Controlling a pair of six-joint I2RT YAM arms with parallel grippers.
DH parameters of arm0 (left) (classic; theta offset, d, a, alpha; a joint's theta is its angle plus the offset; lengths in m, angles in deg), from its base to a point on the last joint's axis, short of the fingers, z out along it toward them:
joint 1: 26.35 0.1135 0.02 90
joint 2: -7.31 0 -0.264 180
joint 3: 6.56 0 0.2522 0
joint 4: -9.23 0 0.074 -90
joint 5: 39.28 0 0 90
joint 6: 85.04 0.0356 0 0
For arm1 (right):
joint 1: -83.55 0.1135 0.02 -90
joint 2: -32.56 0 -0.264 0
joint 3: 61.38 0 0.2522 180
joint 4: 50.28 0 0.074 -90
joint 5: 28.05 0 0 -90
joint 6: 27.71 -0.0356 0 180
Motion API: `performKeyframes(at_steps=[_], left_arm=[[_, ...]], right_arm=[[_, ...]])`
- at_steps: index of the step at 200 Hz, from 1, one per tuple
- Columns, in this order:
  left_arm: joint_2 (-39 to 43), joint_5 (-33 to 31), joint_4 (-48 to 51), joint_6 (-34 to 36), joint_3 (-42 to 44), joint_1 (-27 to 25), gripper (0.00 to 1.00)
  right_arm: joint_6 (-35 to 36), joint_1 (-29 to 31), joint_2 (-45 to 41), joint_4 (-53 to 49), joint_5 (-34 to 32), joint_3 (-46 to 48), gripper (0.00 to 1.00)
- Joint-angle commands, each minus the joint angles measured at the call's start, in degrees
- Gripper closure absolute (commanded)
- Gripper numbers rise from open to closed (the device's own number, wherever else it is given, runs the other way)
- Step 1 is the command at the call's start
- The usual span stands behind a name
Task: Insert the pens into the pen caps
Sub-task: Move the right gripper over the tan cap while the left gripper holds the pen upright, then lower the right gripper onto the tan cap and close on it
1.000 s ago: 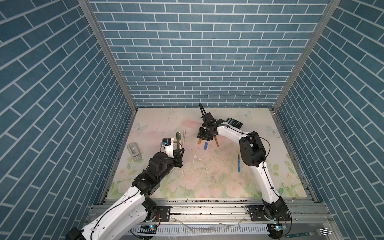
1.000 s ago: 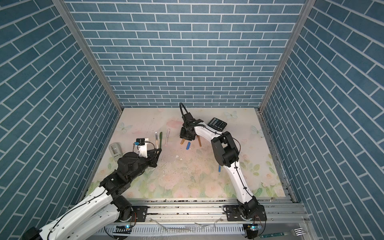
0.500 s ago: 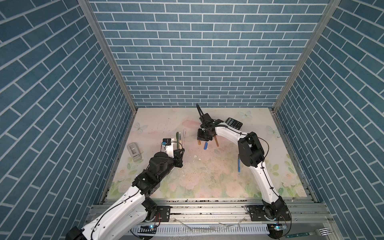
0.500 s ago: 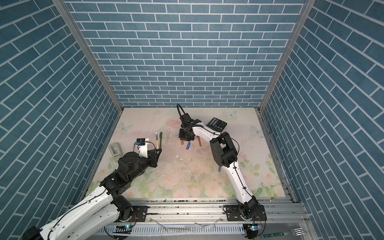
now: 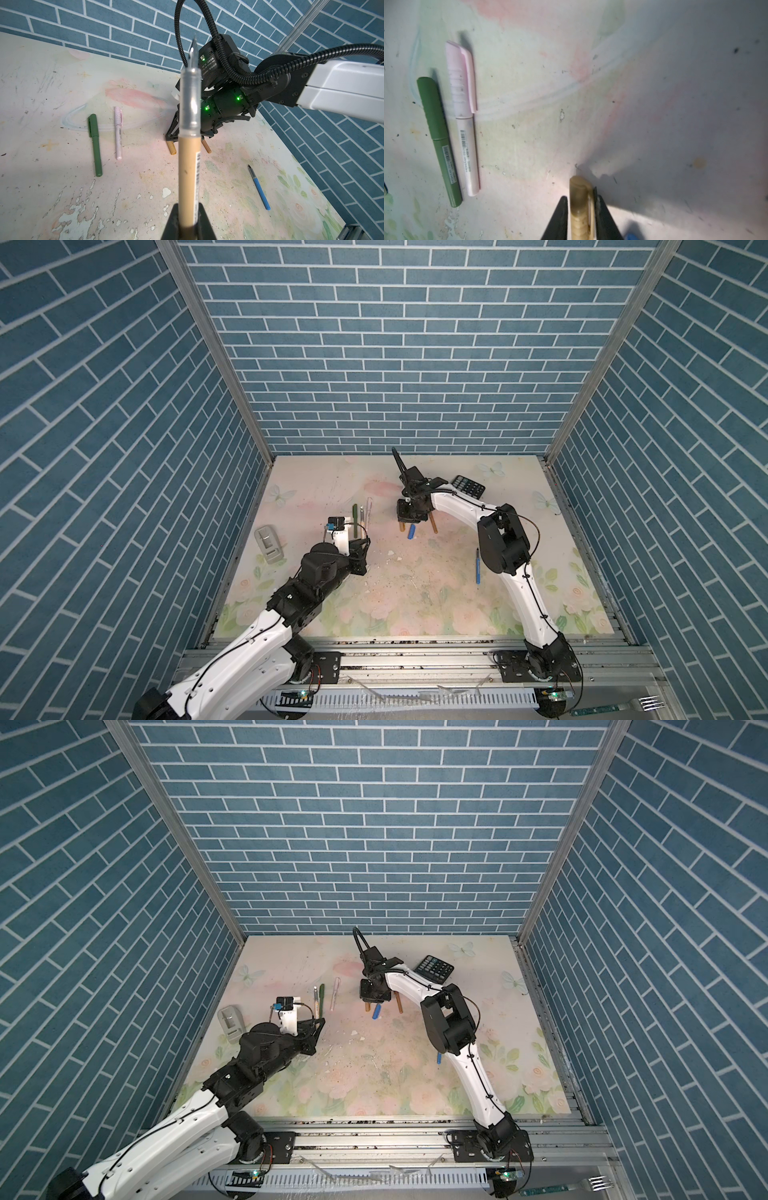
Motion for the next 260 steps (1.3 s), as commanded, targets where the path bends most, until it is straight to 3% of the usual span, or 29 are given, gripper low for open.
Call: performKeyframes(at_steps=[1,54,94,182,260], left_arm=[[-0.3,0.5,-0.2,0.3,-1.8,0.4,1.00],[-2.2,1.6,-1.5,0.1,-2.1,0.4,1.00],[-2.6,1.6,-1.6,0.1,-2.1,0.4,1.00],[-3.1,1.9,-2.0,0.0,-2.0,0.4,1.00],[-2.7,1.9,-1.9,0.0,-1.6,0.4,1.00]], right_arm=[[1.7,0.2,-4.5,-1.7,-0.6,1.9,0.74],[2.8,0.1,-5.2,-2.5,-2.1,2.3,0.79],[2.8,-0.5,-4.5,-2.9,-2.1,2.1,0.89],[2.5,-0.4,-3.0,-1.9,1.4,2.5,0.84],[2.9,-0.3,-0.4,-3.9,0.2,0.7,0.84]])
